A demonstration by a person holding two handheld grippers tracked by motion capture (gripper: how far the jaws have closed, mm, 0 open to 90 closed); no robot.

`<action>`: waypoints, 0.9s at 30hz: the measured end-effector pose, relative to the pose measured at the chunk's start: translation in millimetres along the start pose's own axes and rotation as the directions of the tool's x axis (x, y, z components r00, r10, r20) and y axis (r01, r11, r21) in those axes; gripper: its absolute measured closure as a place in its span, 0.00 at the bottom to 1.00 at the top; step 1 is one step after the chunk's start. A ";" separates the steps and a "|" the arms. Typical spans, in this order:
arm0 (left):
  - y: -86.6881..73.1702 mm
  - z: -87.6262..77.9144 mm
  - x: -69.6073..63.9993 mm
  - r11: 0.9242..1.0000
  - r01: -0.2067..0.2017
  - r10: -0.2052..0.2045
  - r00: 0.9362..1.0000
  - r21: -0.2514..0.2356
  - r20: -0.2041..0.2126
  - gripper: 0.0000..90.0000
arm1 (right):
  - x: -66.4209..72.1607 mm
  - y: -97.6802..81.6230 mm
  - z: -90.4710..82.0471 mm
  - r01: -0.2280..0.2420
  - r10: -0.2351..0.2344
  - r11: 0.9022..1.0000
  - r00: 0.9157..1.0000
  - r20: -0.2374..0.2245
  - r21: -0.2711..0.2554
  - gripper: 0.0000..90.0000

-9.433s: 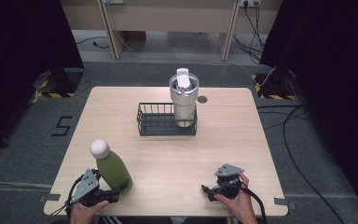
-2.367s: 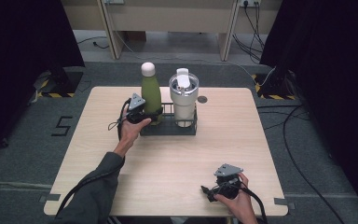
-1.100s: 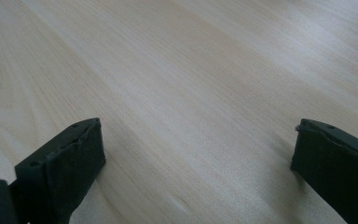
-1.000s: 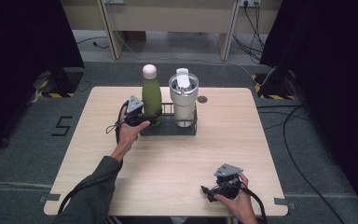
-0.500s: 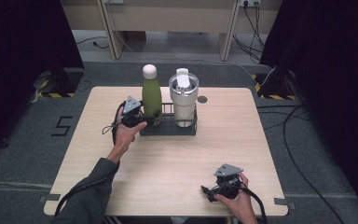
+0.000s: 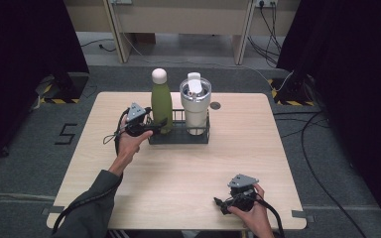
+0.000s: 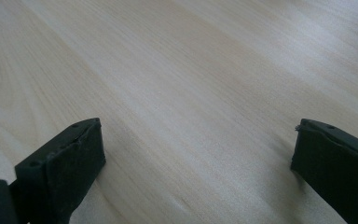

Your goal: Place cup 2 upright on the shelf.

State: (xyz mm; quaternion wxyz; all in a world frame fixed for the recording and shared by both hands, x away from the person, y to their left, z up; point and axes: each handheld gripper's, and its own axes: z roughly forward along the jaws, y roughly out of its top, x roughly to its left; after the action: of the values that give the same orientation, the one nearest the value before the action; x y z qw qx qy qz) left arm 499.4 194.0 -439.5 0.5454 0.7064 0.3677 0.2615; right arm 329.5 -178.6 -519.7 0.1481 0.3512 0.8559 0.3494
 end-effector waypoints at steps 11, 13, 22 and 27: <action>-0.2 -19.6 1.7 1.000 0.021 -0.021 1.000 -0.002 0.020 0.16 | 0.9 -0.1 -0.1 -0.008 0.008 1.000 1.000 -0.001 0.003 0.03; 0.4 -25.0 1.5 1.000 0.020 -0.020 0.999 -0.002 0.026 0.16 | 0.8 -0.1 -0.1 -0.008 0.008 1.000 1.000 -0.001 0.003 0.03; -3.8 -43.6 -1.3 0.999 0.031 -0.031 0.998 0.011 0.050 0.16 | 0.3 -0.1 -0.1 -0.003 0.003 1.000 1.000 0.000 0.002 0.03; -8.4 -51.8 -4.3 1.000 0.016 -0.018 0.998 0.025 0.058 0.16 | 0.1 -0.1 0.0 -0.001 0.001 1.000 1.000 0.000 0.002 0.03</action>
State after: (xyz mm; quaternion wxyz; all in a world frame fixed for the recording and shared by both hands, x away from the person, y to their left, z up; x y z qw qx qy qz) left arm 454.9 221.7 -433.6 0.5497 0.7171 0.3607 0.2315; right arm 329.4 -178.6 -519.7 0.1476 0.3518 0.8561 0.3486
